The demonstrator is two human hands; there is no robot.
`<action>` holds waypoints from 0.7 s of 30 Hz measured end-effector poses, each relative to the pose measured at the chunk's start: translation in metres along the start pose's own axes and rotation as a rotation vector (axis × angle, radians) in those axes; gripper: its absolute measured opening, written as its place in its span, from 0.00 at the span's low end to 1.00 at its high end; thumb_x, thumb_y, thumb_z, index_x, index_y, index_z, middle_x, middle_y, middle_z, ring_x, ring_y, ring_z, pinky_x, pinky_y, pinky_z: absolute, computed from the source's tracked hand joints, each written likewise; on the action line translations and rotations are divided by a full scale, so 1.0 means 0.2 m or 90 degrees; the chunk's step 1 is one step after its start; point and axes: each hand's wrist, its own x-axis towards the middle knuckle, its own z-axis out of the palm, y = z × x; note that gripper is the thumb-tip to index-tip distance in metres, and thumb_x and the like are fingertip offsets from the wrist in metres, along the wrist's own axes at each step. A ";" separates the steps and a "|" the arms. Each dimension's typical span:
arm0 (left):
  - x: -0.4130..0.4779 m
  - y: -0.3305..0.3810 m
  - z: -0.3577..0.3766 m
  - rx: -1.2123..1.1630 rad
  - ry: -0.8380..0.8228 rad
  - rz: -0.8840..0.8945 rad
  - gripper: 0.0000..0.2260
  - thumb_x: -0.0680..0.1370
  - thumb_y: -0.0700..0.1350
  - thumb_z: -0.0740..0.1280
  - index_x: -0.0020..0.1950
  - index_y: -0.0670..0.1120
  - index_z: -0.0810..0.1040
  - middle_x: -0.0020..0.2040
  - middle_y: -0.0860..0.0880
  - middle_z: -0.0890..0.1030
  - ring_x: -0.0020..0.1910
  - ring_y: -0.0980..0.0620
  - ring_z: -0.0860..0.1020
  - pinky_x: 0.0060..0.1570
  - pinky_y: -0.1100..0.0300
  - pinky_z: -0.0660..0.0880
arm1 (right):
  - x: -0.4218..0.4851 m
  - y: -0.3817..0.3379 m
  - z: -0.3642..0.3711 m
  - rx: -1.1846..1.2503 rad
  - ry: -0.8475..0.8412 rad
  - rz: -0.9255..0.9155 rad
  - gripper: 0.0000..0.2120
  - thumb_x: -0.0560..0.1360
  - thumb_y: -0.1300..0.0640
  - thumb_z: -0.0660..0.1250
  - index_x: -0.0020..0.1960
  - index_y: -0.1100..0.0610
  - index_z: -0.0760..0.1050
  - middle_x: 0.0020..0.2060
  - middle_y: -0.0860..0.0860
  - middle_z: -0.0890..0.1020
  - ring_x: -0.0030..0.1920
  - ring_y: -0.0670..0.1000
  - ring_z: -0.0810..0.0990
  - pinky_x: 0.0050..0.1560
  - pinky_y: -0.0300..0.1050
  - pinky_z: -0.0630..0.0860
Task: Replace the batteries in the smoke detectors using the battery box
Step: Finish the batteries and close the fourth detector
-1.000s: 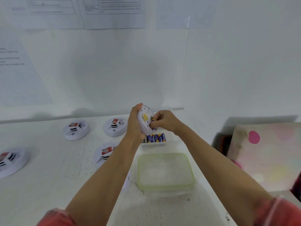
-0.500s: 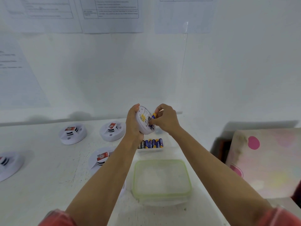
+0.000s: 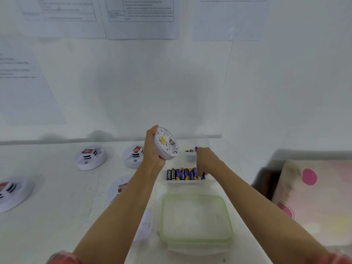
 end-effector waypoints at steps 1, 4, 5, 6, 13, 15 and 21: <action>0.01 0.00 -0.01 -0.003 -0.001 -0.004 0.07 0.79 0.46 0.57 0.45 0.51 0.73 0.41 0.49 0.75 0.42 0.50 0.73 0.44 0.56 0.72 | -0.01 -0.01 0.01 -0.025 -0.023 -0.001 0.21 0.68 0.66 0.72 0.33 0.58 0.58 0.45 0.55 0.72 0.47 0.52 0.78 0.31 0.37 0.69; 0.03 0.00 -0.02 -0.007 -0.009 -0.008 0.07 0.79 0.47 0.57 0.45 0.52 0.73 0.43 0.49 0.75 0.43 0.49 0.74 0.44 0.55 0.72 | -0.01 0.00 0.00 -0.036 -0.052 -0.004 0.13 0.70 0.67 0.70 0.50 0.65 0.70 0.59 0.59 0.73 0.61 0.56 0.75 0.52 0.44 0.77; 0.04 0.00 -0.02 -0.008 -0.011 -0.007 0.07 0.79 0.47 0.57 0.45 0.52 0.73 0.43 0.49 0.75 0.43 0.49 0.74 0.45 0.55 0.72 | 0.00 0.00 -0.02 -0.026 -0.045 -0.003 0.18 0.70 0.67 0.70 0.58 0.66 0.69 0.57 0.59 0.75 0.57 0.56 0.77 0.51 0.45 0.77; 0.05 0.01 -0.02 -0.011 -0.013 -0.006 0.07 0.79 0.47 0.57 0.45 0.52 0.73 0.44 0.49 0.75 0.44 0.49 0.74 0.45 0.55 0.72 | 0.03 0.00 -0.04 -0.009 -0.025 -0.004 0.20 0.71 0.67 0.69 0.60 0.66 0.69 0.50 0.58 0.77 0.51 0.56 0.79 0.46 0.44 0.78; 0.16 0.03 -0.02 -0.028 -0.038 -0.012 0.08 0.79 0.48 0.57 0.43 0.52 0.73 0.44 0.48 0.76 0.51 0.45 0.73 0.55 0.51 0.69 | 0.32 -0.02 -0.15 0.097 0.128 -0.049 0.11 0.73 0.68 0.61 0.53 0.67 0.78 0.48 0.60 0.83 0.41 0.54 0.82 0.46 0.46 0.79; 0.19 0.03 -0.02 -0.033 -0.044 -0.009 0.08 0.79 0.48 0.57 0.44 0.51 0.74 0.43 0.48 0.76 0.48 0.46 0.73 0.53 0.51 0.70 | 0.37 -0.03 -0.12 0.078 0.096 -0.061 0.11 0.74 0.65 0.63 0.55 0.66 0.77 0.48 0.61 0.83 0.34 0.51 0.79 0.39 0.44 0.77; 0.28 0.02 -0.04 -0.030 -0.054 -0.012 0.09 0.79 0.48 0.57 0.43 0.51 0.74 0.42 0.48 0.76 0.47 0.47 0.73 0.53 0.51 0.71 | 0.49 -0.03 -0.03 0.007 0.015 -0.067 0.19 0.72 0.52 0.70 0.58 0.63 0.75 0.55 0.56 0.80 0.56 0.56 0.78 0.57 0.49 0.76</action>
